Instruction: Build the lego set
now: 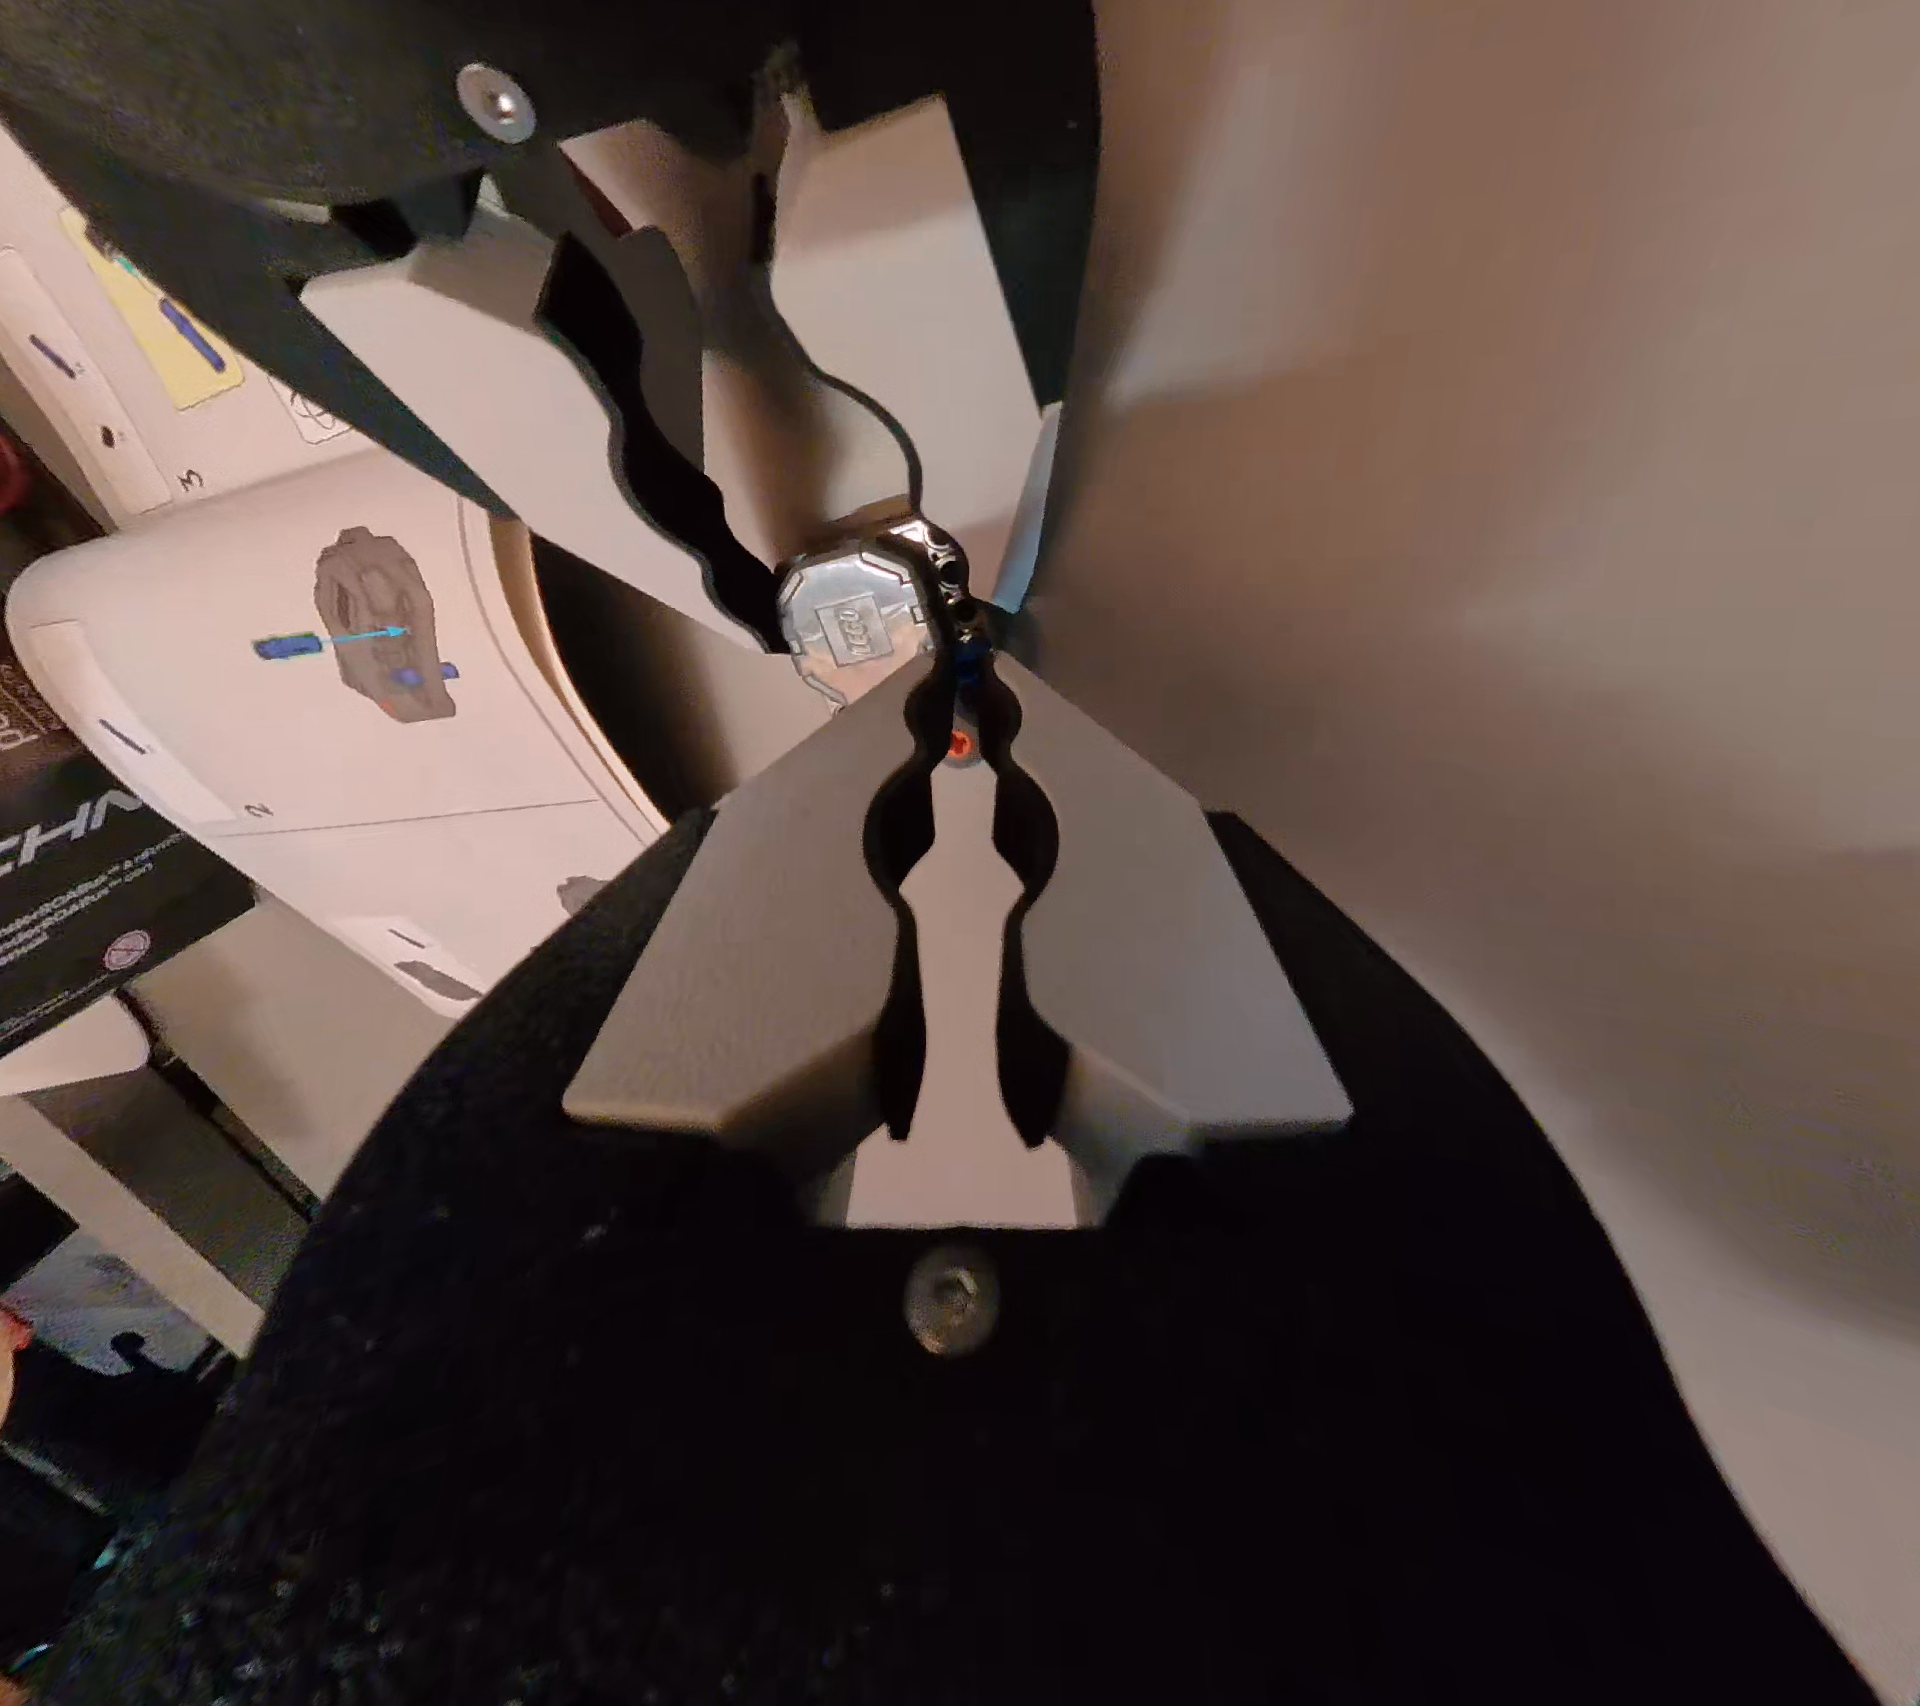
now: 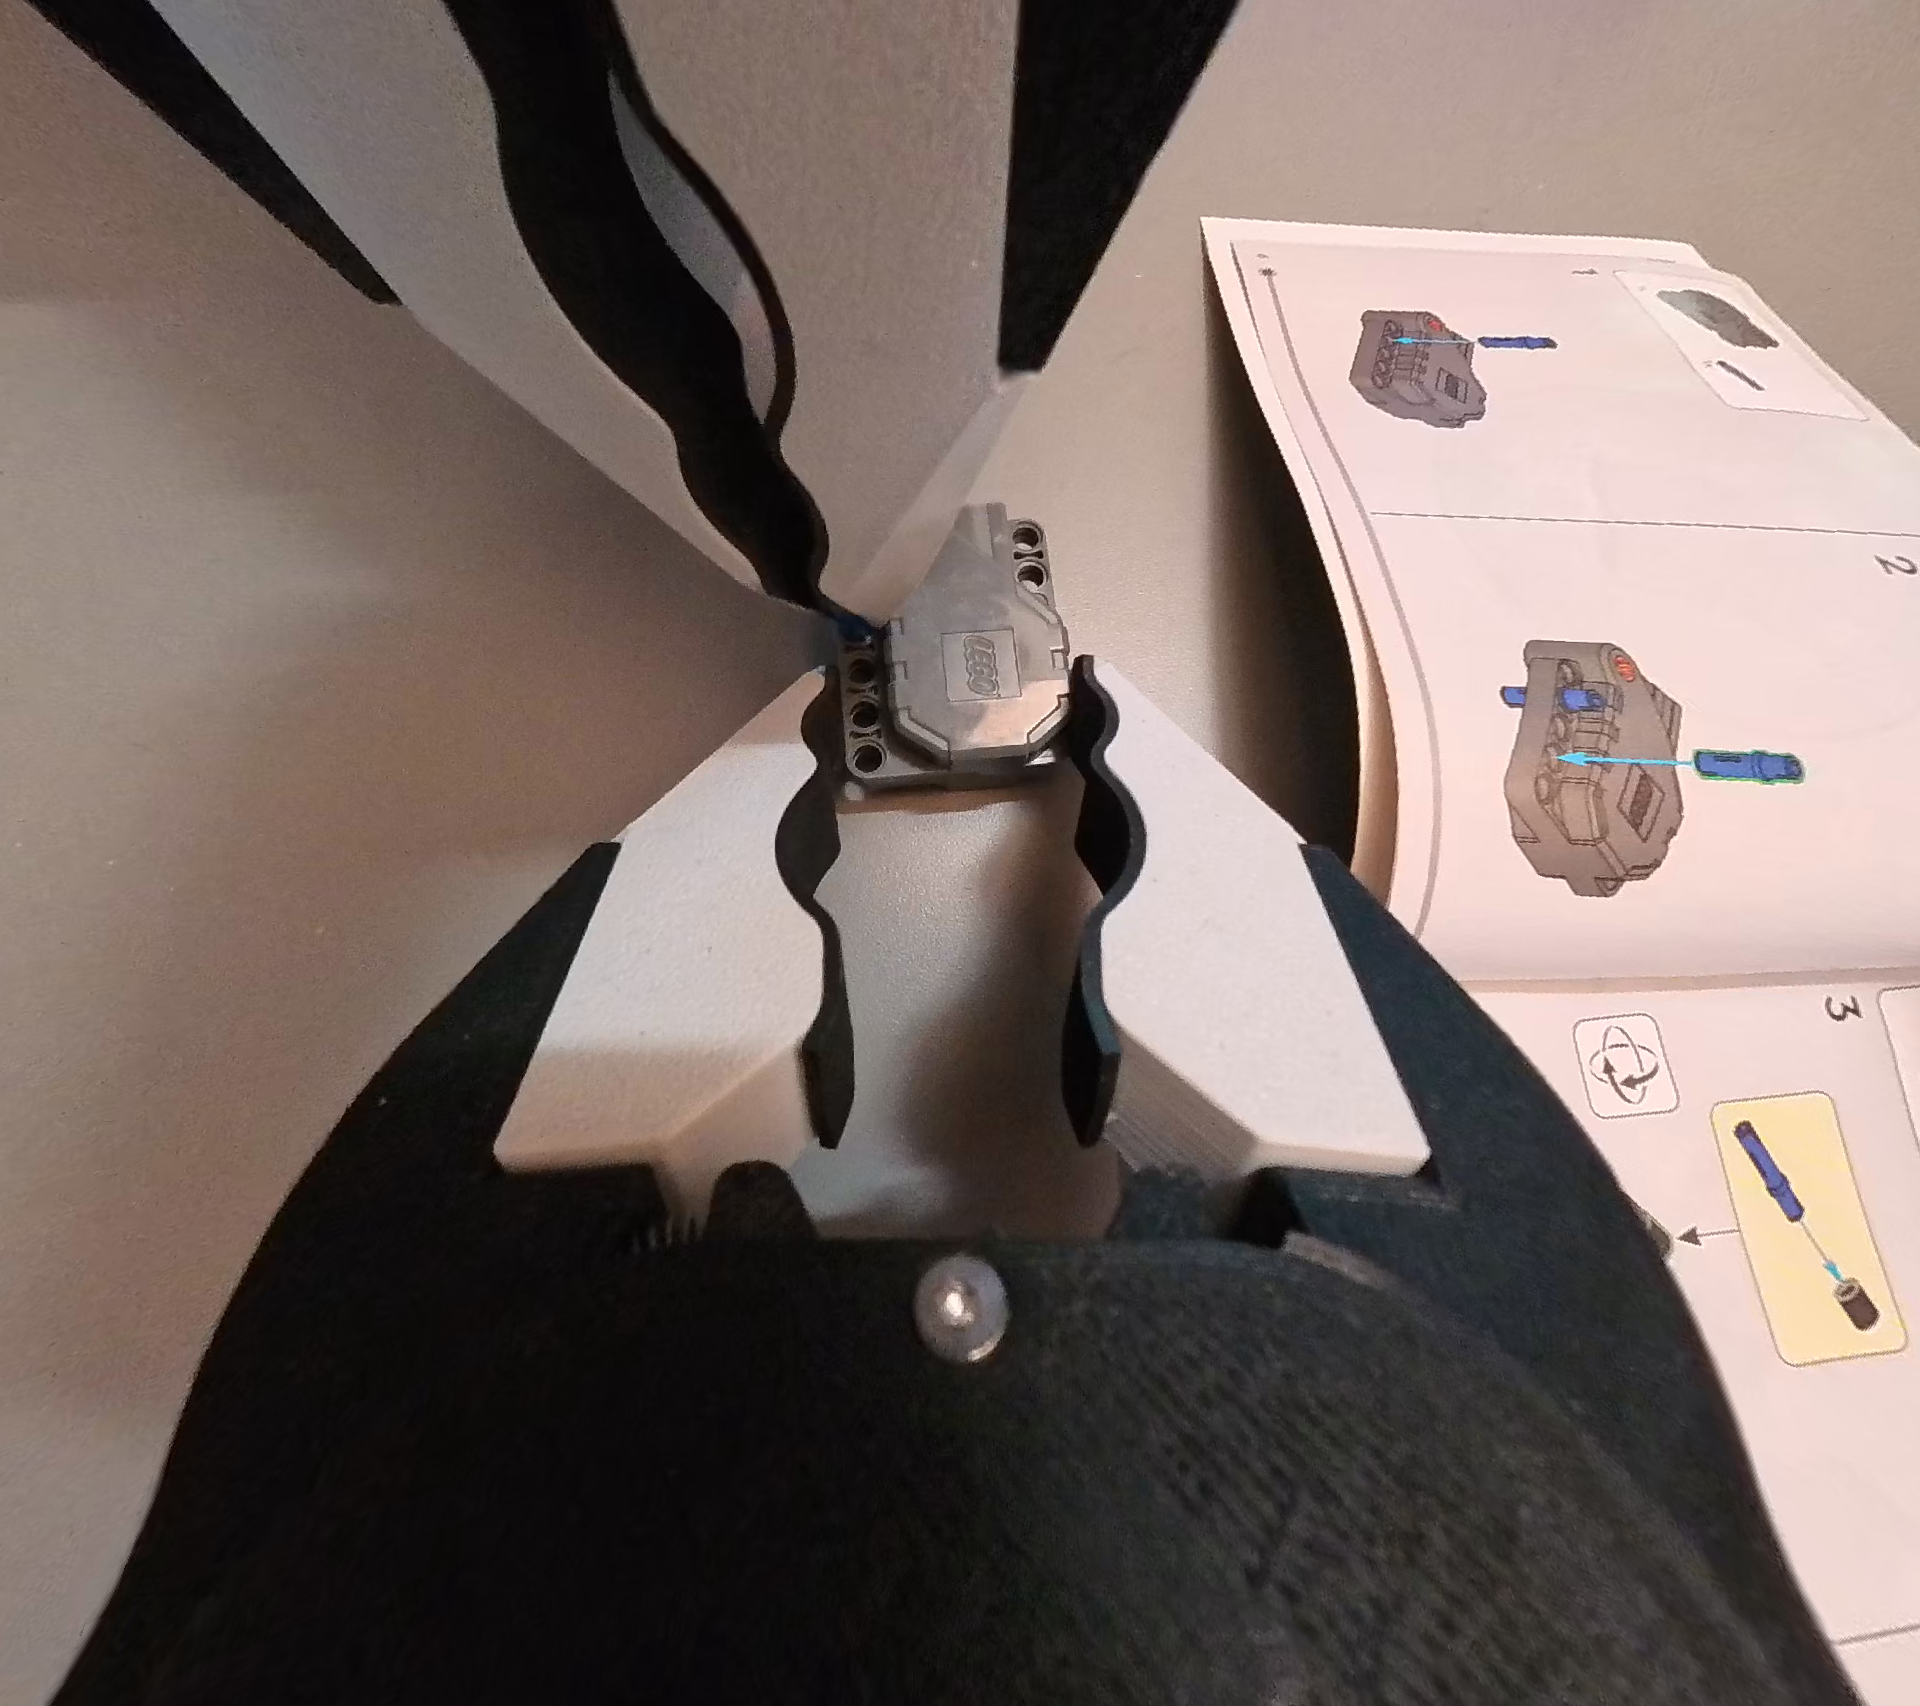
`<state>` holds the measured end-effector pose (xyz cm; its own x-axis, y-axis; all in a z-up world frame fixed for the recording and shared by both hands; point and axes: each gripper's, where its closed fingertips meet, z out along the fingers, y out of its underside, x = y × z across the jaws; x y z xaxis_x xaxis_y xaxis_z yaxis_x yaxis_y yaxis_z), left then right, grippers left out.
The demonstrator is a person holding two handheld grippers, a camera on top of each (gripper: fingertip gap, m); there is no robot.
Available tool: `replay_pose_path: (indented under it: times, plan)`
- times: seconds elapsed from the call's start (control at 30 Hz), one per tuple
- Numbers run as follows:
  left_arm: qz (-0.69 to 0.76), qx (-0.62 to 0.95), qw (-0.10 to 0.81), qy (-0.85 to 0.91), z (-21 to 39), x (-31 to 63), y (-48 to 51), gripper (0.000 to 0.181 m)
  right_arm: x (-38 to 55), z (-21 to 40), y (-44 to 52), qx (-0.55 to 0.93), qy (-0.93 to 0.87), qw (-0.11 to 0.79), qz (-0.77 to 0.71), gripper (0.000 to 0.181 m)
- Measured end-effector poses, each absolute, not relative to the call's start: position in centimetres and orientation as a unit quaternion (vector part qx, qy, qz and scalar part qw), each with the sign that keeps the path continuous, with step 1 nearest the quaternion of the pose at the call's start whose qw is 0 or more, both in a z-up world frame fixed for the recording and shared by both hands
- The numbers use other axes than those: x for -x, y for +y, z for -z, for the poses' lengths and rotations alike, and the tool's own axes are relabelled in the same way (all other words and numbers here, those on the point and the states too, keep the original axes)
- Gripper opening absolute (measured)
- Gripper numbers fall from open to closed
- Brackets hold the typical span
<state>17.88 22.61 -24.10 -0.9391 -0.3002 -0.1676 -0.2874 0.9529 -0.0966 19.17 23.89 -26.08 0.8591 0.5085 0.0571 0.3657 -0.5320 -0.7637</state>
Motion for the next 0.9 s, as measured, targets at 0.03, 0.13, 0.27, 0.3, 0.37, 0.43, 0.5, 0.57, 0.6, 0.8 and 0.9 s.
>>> replay_pose_path:
  times: [0.03, 0.13, 0.27, 0.3, 0.37, 0.43, 0.5, 0.57, 0.6, 0.8, 0.9]
  plan:
    - [0.033, 0.134, 0.094, 0.986, 24.1, -17.9, 22.6, 0.001, -19.2, 26.1, 23.9, 0.871, -0.252, 0.414, -0.085, 0.042]
    - [0.017, 0.088, 0.107, 0.990, 24.1, -17.9, 22.6, 0.001, -19.2, 26.1, 23.9, 0.870, -0.252, 0.414, -0.085, 0.043]
    - [0.021, 0.143, 0.090, 0.985, 24.1, -17.9, 22.7, 0.001, -19.2, 26.1, 23.9, 0.871, -0.251, 0.413, -0.086, 0.042]
    - [0.026, 0.154, 0.088, 0.984, 24.1, -17.9, 22.7, 0.002, -19.2, 26.1, 23.9, 0.871, -0.251, 0.413, -0.087, 0.042]
    - [0.036, 0.172, 0.086, 0.981, 24.1, -17.9, 22.6, 0.002, -19.2, 26.1, 23.9, 0.871, -0.252, 0.414, -0.085, 0.042]
    - [0.044, 0.180, 0.092, 0.978, 24.1, -17.9, 22.6, 0.002, -19.2, 26.1, 23.9, 0.871, -0.251, 0.414, -0.085, 0.042]
    - [0.051, 0.191, 0.102, 0.975, 24.1, -17.9, 22.6, 0.002, -19.2, 26.1, 23.9, 0.871, -0.252, 0.414, -0.084, 0.042]
    - [0.062, 0.199, 0.116, 0.971, 24.1, -17.9, 22.7, 0.002, -19.2, 26.1, 23.9, 0.871, -0.250, 0.413, -0.086, 0.042]
    - [0.070, 0.201, 0.129, 0.969, 24.0, -17.9, 22.8, 0.006, -19.2, 26.1, 23.9, 0.872, -0.250, 0.413, -0.085, 0.042]
    - [0.166, 0.326, 0.242, 0.899, 22.8, -18.3, 24.7, 0.026, -19.2, 26.1, 23.9, 0.876, -0.232, 0.416, -0.070, 0.042]
    - [0.319, 0.419, 0.258, 0.810, 21.3, -17.6, 23.9, 0.020, -19.3, 26.1, 24.1, 0.880, -0.220, 0.417, -0.066, 0.042]
